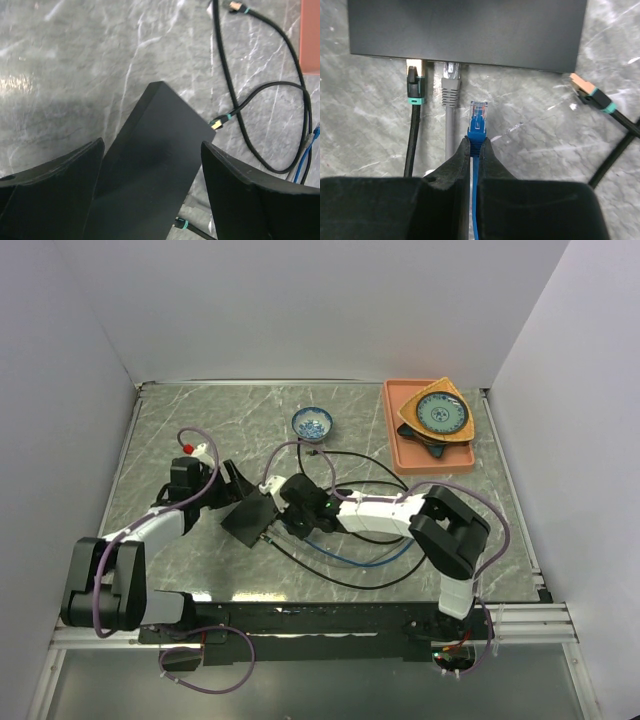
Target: Insert the plug into the switch port
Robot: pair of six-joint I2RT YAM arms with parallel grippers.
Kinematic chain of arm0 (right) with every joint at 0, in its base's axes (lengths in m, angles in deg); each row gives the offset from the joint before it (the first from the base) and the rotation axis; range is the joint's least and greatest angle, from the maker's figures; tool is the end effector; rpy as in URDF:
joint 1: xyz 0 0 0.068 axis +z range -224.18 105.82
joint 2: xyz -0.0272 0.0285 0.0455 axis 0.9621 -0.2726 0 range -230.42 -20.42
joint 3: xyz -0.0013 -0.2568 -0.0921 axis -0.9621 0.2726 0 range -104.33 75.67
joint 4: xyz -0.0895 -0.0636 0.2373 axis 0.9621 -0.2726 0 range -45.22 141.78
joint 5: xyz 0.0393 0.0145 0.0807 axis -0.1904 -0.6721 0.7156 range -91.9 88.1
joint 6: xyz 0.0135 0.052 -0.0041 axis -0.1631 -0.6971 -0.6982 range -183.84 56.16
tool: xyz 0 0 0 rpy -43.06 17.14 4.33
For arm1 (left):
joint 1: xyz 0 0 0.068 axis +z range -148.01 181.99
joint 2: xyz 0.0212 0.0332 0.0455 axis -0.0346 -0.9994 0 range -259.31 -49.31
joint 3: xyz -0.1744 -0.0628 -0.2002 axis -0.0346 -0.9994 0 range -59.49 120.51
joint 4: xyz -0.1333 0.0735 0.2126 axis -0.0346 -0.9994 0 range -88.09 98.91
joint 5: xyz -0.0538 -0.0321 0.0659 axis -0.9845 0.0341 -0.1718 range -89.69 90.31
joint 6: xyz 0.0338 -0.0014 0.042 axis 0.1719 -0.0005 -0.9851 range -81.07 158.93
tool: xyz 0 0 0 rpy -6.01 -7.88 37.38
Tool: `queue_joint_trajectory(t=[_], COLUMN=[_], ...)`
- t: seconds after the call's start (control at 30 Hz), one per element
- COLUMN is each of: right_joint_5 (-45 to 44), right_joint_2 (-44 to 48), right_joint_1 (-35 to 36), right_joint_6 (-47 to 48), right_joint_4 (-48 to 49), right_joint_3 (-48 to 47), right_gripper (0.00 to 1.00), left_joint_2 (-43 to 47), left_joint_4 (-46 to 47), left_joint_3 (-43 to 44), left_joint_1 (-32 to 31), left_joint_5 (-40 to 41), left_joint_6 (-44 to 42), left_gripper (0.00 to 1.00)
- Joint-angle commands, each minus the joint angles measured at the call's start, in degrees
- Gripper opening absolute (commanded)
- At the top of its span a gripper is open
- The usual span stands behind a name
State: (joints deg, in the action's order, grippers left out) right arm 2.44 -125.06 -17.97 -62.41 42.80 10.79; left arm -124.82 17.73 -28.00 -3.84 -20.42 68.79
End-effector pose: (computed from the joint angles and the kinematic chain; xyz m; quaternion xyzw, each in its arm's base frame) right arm 0.2122 0.3221 0.1760 -0.4625 0.8129 0.1934 0.2963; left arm 0.2569 -0.0389 0.1802 -0.1009 0.8714 -0.2908 0.3820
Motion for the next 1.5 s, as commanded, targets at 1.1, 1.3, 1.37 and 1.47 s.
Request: queue_joint_trajectory(t=[1.1,1.3,1.37,1.47], right_joint_5=[-1.1,-1.6,-1.9,-1.6], right_joint_2=[-9.2,-8.3,-8.5,-8.4], right_joint_1=[-1.8,-1.8,-1.9,-1.9], right_joint_6=[-1.3,-0.9,-0.7,-0.7], right_joint_4=[-4.7,-5.5,-5.8,-6.5], right_joint_3=[-12.6,-13.4,-14.0,-14.7], right_gripper=[0.00,0.00,0.00,0.00], left_joint_2=[-8.8,-9.6,-9.8,-10.1], left_joint_4=[3.5,3.7,3.7,3.8], left_joint_3=[0.9,1.2,1.4,1.4], left_joint_1=[1.1,1.1,1.1,1.1], left_joint_5=[-5.8,-6.4,-7.0,-7.7], left_joint_6=[0.2,0.2,0.2,0.1], left_gripper=[0.66,0.66,0.66,0.66])
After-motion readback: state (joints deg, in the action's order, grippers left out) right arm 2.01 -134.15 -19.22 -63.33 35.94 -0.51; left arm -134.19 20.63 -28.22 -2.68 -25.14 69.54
